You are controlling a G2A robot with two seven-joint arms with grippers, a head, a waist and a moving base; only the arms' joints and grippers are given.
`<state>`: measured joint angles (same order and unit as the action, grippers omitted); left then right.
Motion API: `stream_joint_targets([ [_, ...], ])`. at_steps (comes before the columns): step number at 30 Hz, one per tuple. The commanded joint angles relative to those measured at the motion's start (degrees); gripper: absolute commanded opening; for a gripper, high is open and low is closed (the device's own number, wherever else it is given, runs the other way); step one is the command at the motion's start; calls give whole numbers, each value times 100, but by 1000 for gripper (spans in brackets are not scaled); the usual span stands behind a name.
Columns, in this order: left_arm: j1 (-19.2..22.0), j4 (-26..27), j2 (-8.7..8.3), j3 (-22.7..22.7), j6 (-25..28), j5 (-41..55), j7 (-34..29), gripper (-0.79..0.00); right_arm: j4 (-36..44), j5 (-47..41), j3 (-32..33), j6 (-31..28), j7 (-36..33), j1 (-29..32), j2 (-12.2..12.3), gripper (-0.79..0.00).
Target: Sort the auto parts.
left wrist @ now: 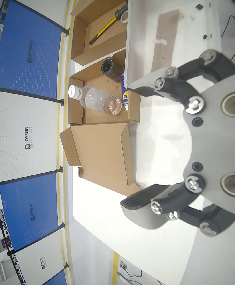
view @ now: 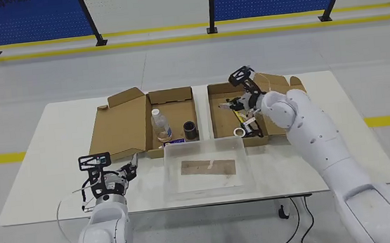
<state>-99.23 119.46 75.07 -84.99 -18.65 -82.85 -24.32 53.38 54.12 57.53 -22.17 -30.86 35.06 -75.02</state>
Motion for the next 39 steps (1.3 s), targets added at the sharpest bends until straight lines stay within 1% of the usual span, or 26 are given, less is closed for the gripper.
stream_joint_targets([
  [1,0,0,0,0,0,0,0,0,1200,63,543,89,-298,673,220,0],
  [4,0,0,0,0,0,0,0,0,2587,9,1207,189,-608,1616,435,0],
  [6,0,0,0,0,0,0,0,0,3266,-70,1587,213,-697,2158,531,0],
  [9,0,0,0,0,0,0,0,0,3982,-190,2077,222,-650,2820,630,0],
  [13,0,0,0,0,0,0,0,0,4595,-401,2648,135,-408,3590,721,0],
  [16,0,0,0,0,0,0,0,0,4901,-493,3068,29,-263,4095,780,0],
  [20,0,0,0,0,0,0,0,0,5256,-355,3519,-49,-141,4656,844,0],
  [23,0,0,0,0,0,0,0,0,5408,-437,3821,-127,137,5023,869,0],
  [28,0,0,0,0,0,0,0,0,5656,-352,4237,117,710,5632,876,0],
  [31,0,0,0,0,0,0,0,0,5872,47,4423,457,701,5863,888,0],
  [33,0,0,0,0,0,0,0,0,5989,227,4483,564,693,5948,894,0],
  [39,0,0,0,0,0,0,0,0,6000,294,4522,472,696,5959,906,-1],
])
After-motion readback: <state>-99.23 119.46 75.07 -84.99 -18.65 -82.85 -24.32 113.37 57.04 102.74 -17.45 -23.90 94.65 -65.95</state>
